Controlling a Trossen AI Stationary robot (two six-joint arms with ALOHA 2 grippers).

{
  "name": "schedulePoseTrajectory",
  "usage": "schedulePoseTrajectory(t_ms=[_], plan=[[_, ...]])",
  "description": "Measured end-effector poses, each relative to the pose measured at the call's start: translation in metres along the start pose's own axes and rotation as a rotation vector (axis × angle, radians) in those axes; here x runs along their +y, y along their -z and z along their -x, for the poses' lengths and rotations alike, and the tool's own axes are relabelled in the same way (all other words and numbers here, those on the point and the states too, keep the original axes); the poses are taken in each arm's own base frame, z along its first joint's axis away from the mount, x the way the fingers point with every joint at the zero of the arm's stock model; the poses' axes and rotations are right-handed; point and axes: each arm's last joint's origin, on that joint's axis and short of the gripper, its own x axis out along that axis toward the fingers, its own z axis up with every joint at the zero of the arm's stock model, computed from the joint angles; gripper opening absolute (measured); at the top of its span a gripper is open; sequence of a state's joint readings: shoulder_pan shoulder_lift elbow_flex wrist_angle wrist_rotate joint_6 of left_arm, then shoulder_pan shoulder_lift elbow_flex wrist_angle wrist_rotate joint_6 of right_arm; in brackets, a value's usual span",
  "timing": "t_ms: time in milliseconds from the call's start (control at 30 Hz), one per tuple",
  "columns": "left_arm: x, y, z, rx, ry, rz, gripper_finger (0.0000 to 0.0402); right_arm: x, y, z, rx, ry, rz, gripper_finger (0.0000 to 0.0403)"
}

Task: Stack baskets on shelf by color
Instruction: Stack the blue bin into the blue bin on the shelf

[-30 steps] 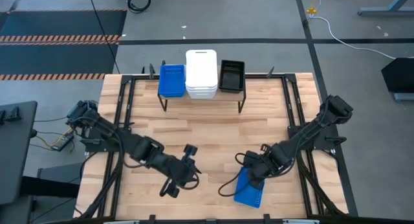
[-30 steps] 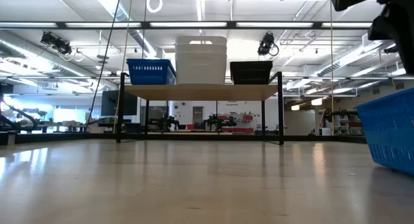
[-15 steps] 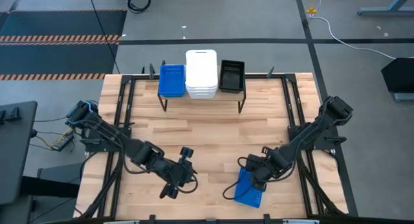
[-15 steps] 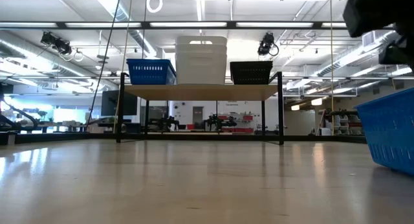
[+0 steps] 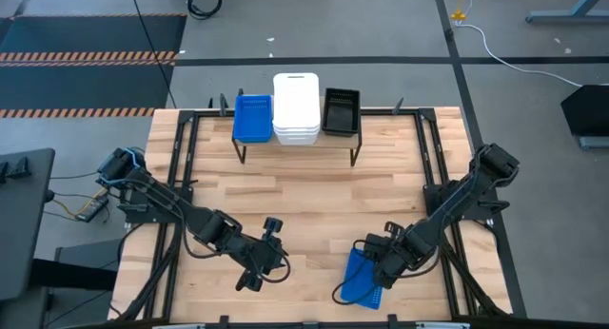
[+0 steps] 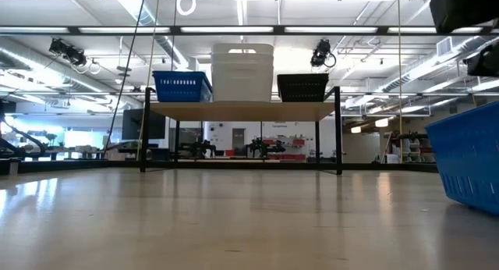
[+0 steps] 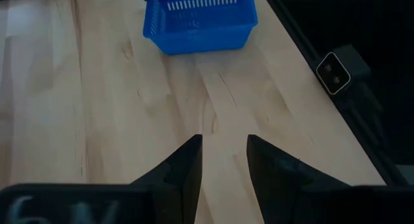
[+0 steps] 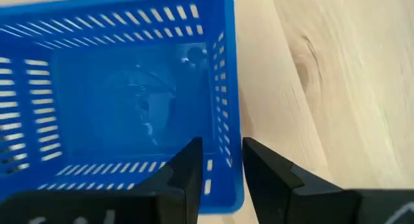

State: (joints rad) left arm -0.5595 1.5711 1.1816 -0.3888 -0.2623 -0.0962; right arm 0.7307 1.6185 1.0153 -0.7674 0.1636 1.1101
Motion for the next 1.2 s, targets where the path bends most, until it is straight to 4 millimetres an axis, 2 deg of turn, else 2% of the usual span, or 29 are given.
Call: schedulePoseTrajectory(t_ms=[300, 500, 600, 667, 833, 1067, 1200], plan=[[0.000, 0.000, 0.000, -0.004, 0.000, -0.001, 0.0128, -0.003, -0.008, -0.048, 0.122, 0.114, 0.053, 0.0102], [0.000, 0.000, 0.000, -0.005, 0.001, -0.001, 0.0128, -0.008, -0.027, -0.053, 0.085, 0.119, 0.051, 0.0055], [-0.001, -0.002, 0.000, -0.016, 0.003, -0.020, 0.0128, -0.009, -0.045, -0.045, 0.024, 0.104, 0.046, 0.0016], [-0.002, -0.002, 0.000, -0.022, 0.006, -0.052, 0.0128, -0.011, -0.057, -0.039, -0.014, 0.105, 0.041, 0.0009], [-0.011, -0.001, 0.003, -0.029, 0.040, -0.193, 0.0128, -0.028, -0.096, -0.033, -0.059, 0.100, -0.043, 0.0014], [-0.031, 0.001, 0.008, -0.042, 0.138, -0.322, 0.0128, -0.073, -0.141, -0.035, -0.136, 0.156, -0.103, 0.0012], [-0.036, 0.002, 0.010, -0.050, 0.110, -0.409, 0.0128, -0.085, -0.166, -0.035, -0.230, 0.039, -0.157, 0.0032]])
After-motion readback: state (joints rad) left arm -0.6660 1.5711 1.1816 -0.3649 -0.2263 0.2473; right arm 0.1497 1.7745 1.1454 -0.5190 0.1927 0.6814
